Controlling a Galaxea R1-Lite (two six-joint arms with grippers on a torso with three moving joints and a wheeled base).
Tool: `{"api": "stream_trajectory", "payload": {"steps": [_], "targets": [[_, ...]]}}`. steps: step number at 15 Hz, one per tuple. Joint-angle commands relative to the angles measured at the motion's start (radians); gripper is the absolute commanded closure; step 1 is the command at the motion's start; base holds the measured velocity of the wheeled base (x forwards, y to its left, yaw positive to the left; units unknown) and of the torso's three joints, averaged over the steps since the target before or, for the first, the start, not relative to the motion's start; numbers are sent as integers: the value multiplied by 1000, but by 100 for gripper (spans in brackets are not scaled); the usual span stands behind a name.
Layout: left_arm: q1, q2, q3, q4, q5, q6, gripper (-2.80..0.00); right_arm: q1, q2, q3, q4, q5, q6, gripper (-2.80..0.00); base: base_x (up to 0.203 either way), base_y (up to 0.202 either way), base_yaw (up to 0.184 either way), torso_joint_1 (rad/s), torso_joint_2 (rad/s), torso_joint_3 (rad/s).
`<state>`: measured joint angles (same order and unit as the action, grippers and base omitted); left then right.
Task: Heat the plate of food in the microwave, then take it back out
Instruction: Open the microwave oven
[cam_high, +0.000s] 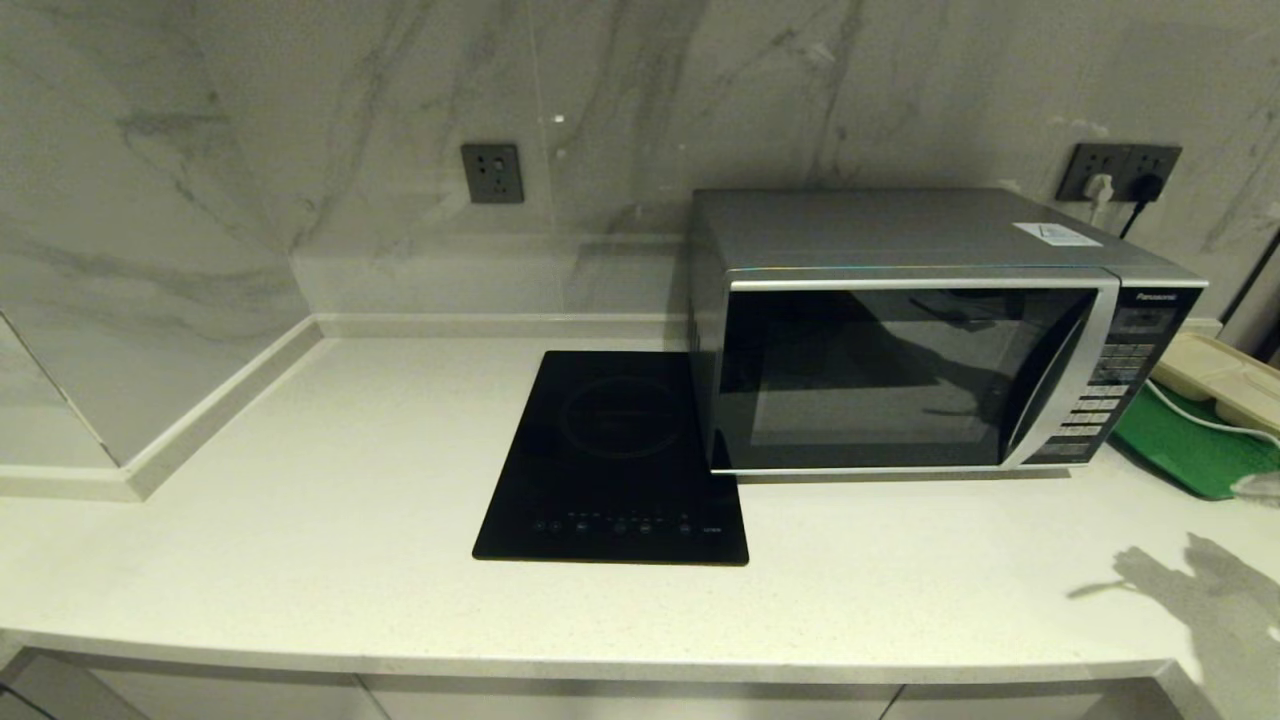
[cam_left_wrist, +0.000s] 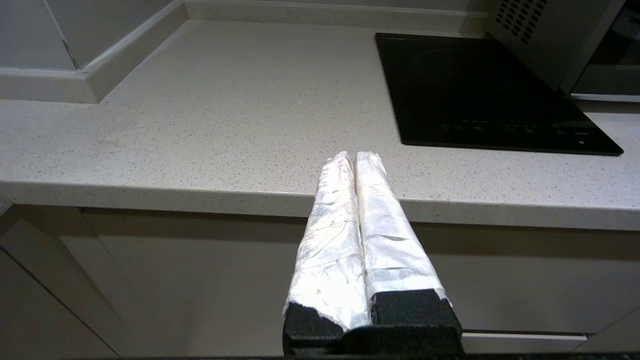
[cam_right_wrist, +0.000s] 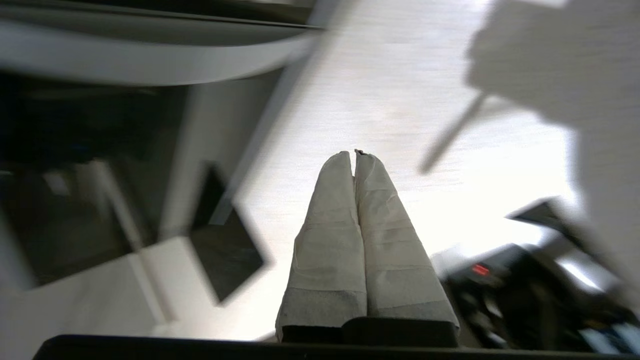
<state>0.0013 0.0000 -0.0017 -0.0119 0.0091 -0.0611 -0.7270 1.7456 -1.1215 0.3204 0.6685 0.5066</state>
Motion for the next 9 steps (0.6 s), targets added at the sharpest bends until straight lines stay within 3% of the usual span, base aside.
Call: {"api": "stream_trajectory", "payload": {"steps": [1, 3, 5, 9], "targets": [[0, 0, 0, 0, 0, 0, 0, -70, 182, 53, -1, 15, -208, 0, 0, 0, 0, 0, 0, 0], [0, 0, 0, 0, 0, 0, 0, -73, 215, 73, -3, 26, -309, 0, 0, 0, 0, 0, 0, 0], [0, 0, 0, 0, 0, 0, 0, -46, 245, 60, -32, 40, -316, 0, 0, 0, 0, 0, 0, 0], [0, 0, 0, 0, 0, 0, 0, -17, 299, 76, -289, 60, -316, 0, 0, 0, 0, 0, 0, 0]]}}
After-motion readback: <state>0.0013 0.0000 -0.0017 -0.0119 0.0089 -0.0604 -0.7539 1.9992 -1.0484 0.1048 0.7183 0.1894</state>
